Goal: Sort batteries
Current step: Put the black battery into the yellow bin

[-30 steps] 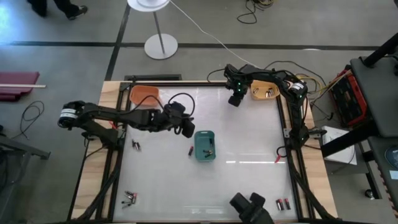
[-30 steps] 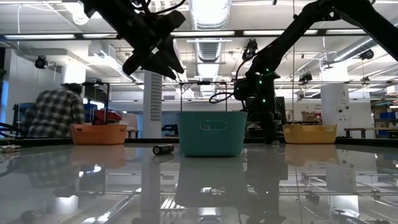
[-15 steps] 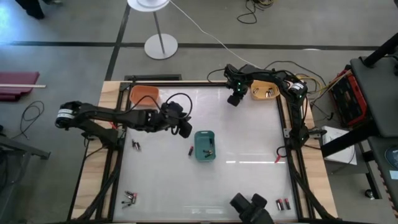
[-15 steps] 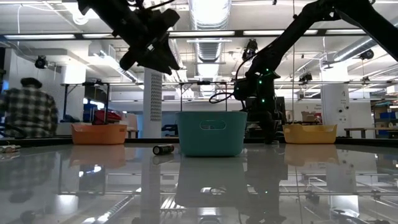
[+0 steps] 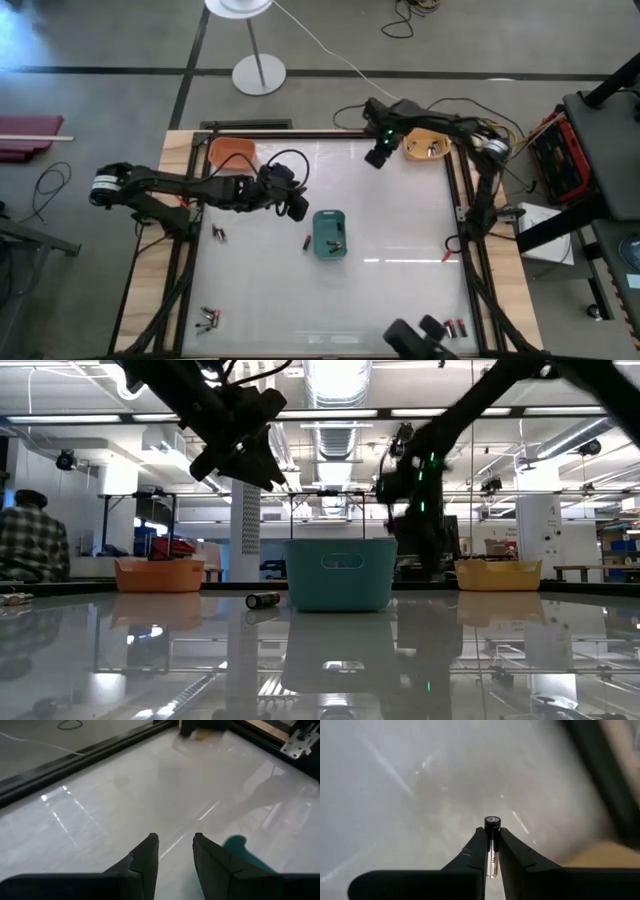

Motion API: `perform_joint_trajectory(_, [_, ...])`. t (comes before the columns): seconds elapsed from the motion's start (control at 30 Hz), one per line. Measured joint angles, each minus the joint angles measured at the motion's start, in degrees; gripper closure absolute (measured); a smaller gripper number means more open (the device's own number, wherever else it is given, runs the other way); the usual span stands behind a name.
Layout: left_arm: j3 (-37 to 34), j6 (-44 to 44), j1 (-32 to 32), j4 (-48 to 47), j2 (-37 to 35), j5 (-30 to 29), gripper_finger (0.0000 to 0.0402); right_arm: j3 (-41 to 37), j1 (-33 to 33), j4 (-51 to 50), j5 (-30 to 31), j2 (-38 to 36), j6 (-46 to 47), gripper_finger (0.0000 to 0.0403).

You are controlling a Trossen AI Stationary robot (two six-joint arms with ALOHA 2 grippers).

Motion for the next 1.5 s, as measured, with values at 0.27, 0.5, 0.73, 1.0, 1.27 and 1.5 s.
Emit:
perform_joint_trajectory(0.27, [5.3,-1.6,-0.7,-0.1,-2.5,4.3,0.0299,0.2,-0.6,-3.7,3.4,-16.0,6.2,0.0380])
perform_joint_trajectory(0.5, [13.0,4.5,-1.4,-2.2,-5.4,10.1,0.0299,0.1,-6.2,-8.5,9.2,-17.0,9.2,0.0380])
perform_joint_trajectory(0.73, [20.2,10.9,-0.9,-15.1,-6.1,8.9,0.0299,-2.1,-13.0,-6.9,8.8,-9.3,10.9,0.0380])
perform_joint_trajectory(1.0, [23.2,11.9,-0.7,-28.8,-6.4,5.0,0.0299,-3.5,-14.9,-4.1,6.2,-0.2,14.4,0.0379])
perform_joint_trajectory(1.27, [23.2,11.8,-0.7,-38.5,-8.7,5.9,0.0299,-3.6,-14.6,-2.5,6.2,0.8,18.4,0.0304])
perform_joint_trajectory(1.5, [23.2,4.4,-1.0,-49.2,-9.7,6.0,0.0299,-3.6,-13.1,-3.6,6.3,-7.6,18.0,0.0230])
